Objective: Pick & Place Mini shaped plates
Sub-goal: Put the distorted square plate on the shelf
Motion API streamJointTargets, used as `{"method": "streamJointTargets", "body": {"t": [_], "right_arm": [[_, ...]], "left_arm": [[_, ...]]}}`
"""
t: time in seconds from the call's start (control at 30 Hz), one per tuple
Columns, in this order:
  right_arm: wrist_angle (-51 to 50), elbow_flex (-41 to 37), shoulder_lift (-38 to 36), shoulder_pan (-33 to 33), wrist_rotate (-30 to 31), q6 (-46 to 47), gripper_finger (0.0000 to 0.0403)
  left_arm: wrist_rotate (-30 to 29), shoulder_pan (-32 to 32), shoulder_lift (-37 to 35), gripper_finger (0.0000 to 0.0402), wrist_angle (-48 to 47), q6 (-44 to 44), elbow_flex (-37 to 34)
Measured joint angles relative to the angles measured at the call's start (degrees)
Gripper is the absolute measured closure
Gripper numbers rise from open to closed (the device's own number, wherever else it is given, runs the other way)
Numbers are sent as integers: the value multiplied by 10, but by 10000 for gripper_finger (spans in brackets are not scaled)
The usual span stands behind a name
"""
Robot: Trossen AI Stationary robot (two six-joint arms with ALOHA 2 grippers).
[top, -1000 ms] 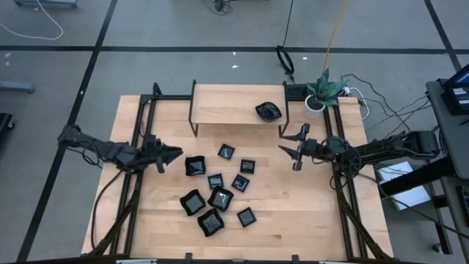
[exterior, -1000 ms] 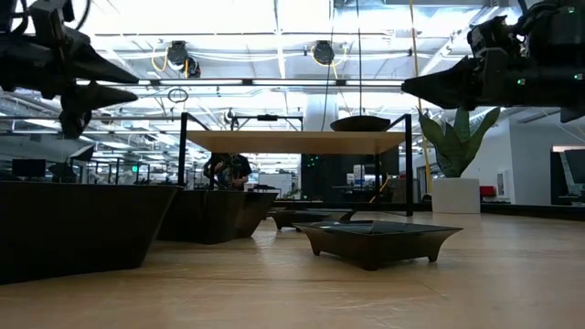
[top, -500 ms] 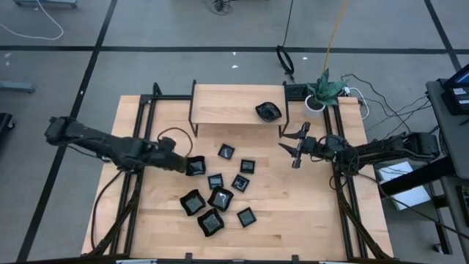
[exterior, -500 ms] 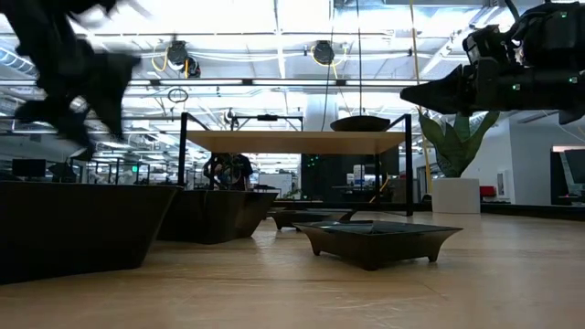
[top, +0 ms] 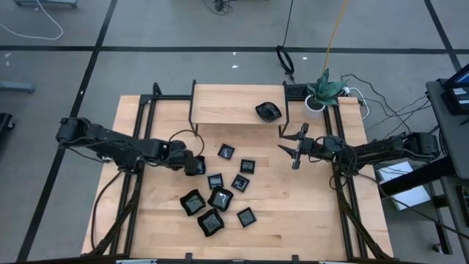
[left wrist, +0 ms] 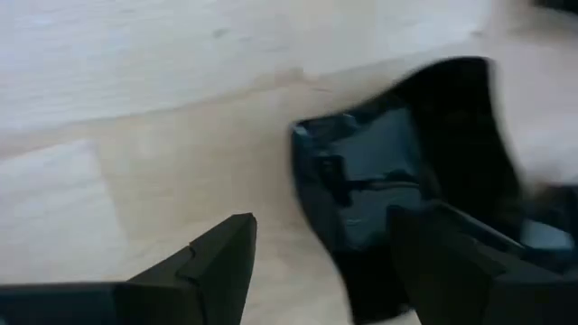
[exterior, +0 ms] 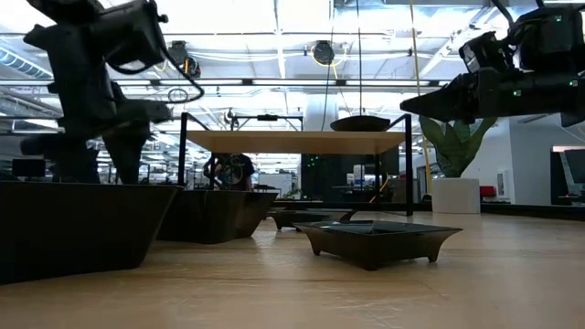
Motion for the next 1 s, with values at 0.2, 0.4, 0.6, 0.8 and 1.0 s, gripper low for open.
{"method": "streamJointTargets", "body": {"t": [0.2,0.4,0.6,0.8,1.0], "right_arm": [[-36,0,0,0,0,28,245],[-87,0,0,0,0,68,245],[-83,0,0,1,0,75,245],[-64,0,0,1,0,78,245],[-81,0,0,1,0,103,245]], "left_arm": [[-12,14,27,149,2,-11,0],[1,22,29,180,15,2,0],[3,23,29,271,19,2,0],[3,23,29,354,18,4,0],[-3,23,7,395,16,45,4]]}}
